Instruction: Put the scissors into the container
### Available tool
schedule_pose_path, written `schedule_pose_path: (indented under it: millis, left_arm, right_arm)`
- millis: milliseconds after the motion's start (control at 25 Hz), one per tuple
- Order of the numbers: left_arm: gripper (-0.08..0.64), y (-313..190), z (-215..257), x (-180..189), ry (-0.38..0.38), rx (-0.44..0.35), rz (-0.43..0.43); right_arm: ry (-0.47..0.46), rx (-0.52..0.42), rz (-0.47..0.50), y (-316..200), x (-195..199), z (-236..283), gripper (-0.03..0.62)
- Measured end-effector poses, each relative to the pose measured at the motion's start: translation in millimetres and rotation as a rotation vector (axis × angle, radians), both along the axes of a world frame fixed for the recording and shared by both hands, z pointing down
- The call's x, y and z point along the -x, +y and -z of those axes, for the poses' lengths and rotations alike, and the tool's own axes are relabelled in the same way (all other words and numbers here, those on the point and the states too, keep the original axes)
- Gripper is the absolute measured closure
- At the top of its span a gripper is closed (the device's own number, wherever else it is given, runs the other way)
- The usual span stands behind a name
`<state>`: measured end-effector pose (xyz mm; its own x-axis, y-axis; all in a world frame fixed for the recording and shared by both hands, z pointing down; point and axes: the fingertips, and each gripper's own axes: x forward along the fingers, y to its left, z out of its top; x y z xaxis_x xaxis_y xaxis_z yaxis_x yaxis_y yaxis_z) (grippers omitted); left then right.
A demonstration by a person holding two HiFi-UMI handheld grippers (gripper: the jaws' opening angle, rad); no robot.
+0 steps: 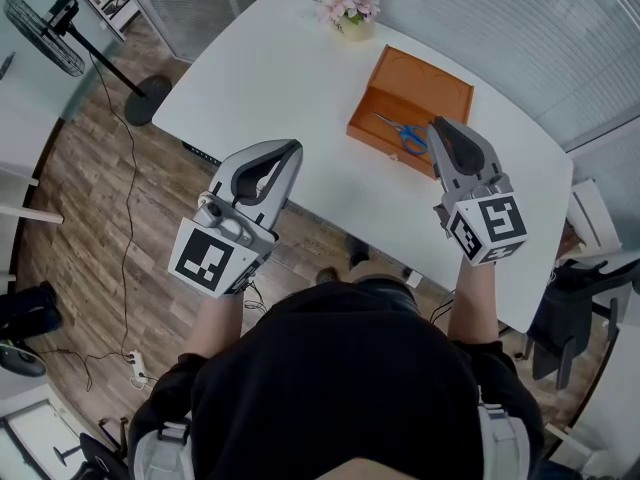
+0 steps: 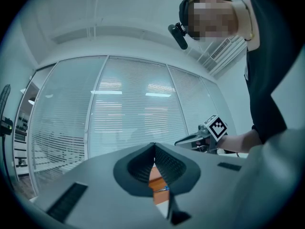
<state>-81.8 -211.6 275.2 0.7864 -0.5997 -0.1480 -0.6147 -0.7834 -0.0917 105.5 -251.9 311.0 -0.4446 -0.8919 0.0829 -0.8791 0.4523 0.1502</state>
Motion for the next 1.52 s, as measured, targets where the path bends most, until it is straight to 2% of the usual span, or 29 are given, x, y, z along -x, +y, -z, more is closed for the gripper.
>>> schedule_pose_path:
  millis: [400, 1240, 1520]
  left_arm:
    - [0.546, 7.1, 1.1, 1.4, 0.004, -0.012, -0.009]
    - [0.546, 15.1, -1.2, -2.9, -0.008, -0.013, -0.023]
    - [0.546, 18.5, 3.3, -4.5, 0.000, -0.038, -0.024]
  right_arm:
    - [-0.015, -0.023, 0.000, 14.5, 5.1, 5.5, 0.583]
    - [-0.035, -0.047, 0.002, 31.6, 5.7, 11.9, 0.586]
    - [-0.023, -0.066, -0.009, 35.6, 3.9, 13.9, 0.588]
